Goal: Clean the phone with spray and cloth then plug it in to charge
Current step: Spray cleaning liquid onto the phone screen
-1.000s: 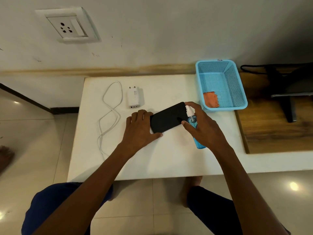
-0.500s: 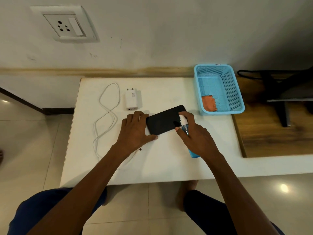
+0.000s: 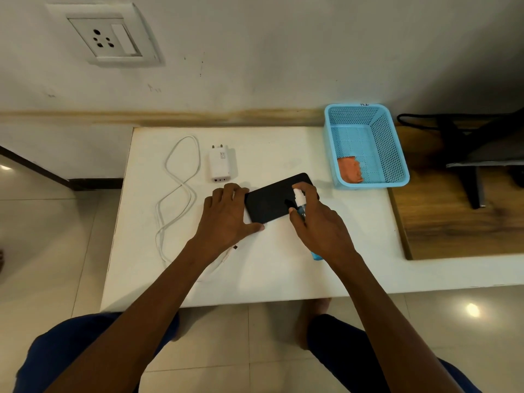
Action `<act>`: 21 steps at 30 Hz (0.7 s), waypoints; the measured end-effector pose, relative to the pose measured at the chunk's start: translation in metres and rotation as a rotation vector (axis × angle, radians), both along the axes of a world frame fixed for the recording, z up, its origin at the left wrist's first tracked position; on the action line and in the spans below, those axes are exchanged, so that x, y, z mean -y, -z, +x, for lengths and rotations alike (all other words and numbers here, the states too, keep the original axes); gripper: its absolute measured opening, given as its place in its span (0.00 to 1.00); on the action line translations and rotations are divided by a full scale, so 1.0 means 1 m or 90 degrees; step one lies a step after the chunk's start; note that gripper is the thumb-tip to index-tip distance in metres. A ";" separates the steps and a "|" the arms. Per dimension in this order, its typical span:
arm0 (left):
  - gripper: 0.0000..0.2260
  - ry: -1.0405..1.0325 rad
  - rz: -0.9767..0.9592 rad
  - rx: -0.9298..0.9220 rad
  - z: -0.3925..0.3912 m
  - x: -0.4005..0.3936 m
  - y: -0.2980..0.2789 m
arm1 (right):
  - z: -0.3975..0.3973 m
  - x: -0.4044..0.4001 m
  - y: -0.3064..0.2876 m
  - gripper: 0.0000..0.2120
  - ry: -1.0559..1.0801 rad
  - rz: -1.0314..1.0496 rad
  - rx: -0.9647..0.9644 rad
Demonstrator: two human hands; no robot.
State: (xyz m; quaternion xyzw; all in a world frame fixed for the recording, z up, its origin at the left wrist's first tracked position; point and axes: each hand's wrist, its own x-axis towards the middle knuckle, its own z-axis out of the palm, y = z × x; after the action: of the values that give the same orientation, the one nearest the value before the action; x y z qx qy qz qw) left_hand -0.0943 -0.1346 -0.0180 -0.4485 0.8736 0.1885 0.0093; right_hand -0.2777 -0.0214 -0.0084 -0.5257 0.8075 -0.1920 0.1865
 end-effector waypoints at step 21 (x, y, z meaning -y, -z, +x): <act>0.39 0.005 0.000 0.005 0.000 -0.002 -0.002 | 0.006 0.007 0.003 0.20 0.017 0.019 0.001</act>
State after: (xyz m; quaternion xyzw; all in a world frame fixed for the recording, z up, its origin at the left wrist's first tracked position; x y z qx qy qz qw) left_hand -0.0946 -0.1330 -0.0162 -0.4455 0.8754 0.1870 0.0136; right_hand -0.2716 -0.0285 -0.0117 -0.5122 0.8168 -0.1828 0.1925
